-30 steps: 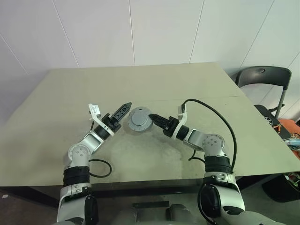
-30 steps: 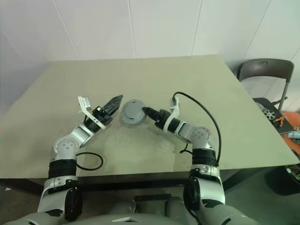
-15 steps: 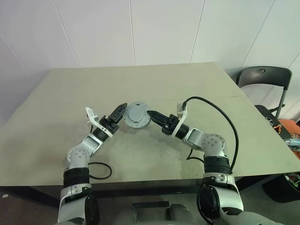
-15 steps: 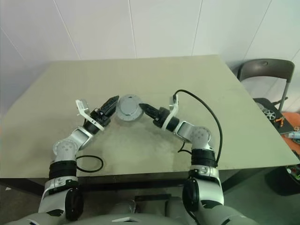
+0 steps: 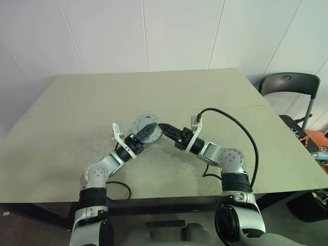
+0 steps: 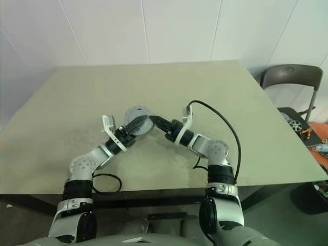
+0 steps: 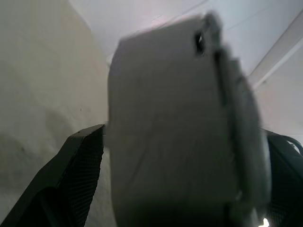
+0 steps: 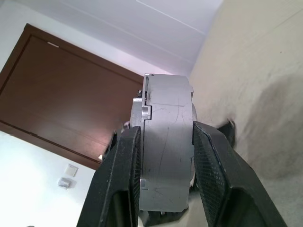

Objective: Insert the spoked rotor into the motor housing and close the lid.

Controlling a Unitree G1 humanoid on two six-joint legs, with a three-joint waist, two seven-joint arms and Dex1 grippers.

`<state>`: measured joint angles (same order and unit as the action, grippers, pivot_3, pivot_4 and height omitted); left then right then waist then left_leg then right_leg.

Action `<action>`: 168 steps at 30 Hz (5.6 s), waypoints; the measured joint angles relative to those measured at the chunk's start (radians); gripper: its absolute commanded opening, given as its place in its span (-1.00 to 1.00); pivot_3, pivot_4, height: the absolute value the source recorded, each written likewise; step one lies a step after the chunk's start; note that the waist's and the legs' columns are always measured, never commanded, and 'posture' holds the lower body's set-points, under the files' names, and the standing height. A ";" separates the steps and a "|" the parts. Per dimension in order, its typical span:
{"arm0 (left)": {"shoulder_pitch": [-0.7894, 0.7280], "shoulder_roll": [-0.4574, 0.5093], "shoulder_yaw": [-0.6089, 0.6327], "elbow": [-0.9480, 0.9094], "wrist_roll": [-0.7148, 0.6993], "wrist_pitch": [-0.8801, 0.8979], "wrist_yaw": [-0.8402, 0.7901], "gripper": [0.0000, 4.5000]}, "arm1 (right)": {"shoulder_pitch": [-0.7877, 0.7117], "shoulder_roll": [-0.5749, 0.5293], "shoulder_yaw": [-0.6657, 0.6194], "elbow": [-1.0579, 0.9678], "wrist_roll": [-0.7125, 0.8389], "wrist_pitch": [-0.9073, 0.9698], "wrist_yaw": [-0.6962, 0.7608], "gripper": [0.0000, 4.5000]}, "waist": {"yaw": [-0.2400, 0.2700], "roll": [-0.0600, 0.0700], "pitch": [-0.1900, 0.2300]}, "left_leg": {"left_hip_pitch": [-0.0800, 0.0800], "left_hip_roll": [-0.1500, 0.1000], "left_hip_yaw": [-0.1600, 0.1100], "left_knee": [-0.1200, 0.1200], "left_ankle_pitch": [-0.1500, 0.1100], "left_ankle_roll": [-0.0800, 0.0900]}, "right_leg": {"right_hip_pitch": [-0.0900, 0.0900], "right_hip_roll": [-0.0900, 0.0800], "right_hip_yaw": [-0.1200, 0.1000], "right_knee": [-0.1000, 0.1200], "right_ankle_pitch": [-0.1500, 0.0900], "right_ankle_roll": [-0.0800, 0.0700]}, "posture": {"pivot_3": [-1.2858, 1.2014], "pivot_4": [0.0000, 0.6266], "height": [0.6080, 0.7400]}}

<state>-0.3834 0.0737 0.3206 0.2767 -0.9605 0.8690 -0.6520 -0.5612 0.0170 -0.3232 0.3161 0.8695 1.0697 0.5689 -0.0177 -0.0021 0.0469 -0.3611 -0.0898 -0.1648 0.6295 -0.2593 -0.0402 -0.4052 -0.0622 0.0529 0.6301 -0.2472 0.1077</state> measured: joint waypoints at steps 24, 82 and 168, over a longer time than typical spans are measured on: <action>-0.005 -0.042 0.049 0.004 -0.095 -0.010 -0.015 0.00 | -0.023 0.043 -0.025 0.037 0.032 -0.036 -0.019 -0.06 | 0.002 0.000 0.000 | 0.000 0.000 0.000 0.000 0.000 0.000 | 0.000 0.000 0.000 0.000 0.000 0.000 | 0.03 -1.00 1.00; -0.123 -0.053 0.138 0.320 0.155 -0.352 0.267 -0.02 | -0.022 0.043 0.028 0.032 0.067 -0.043 -0.015 0.84 | -0.001 0.000 0.000 | 0.001 0.000 0.000 0.000 0.000 0.000 | 0.000 0.000 0.000 0.000 0.000 0.000 | 0.03 -1.00 1.00; 0.143 0.414 -0.145 -0.279 0.520 -0.747 -0.105 1.00 | 0.089 -0.468 0.302 -0.171 -0.442 -0.576 0.261 1.00 | 0.006 0.002 0.001 | 0.006 0.016 0.007 -0.002 -0.001 -0.008 | -0.001 0.014 -0.001 -0.006 0.007 -0.009 | 0.03 -1.00 1.00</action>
<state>-0.2407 0.4876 0.1752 -0.0022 -0.4405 0.1215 -0.7568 -0.4723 -0.4512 -0.0216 0.1456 0.4273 0.4940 0.8300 -0.0115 -0.0004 0.0477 -0.3553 -0.0735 -0.1578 0.6276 -0.2604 -0.0479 -0.4064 -0.0479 0.0522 0.6238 -0.2405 0.0989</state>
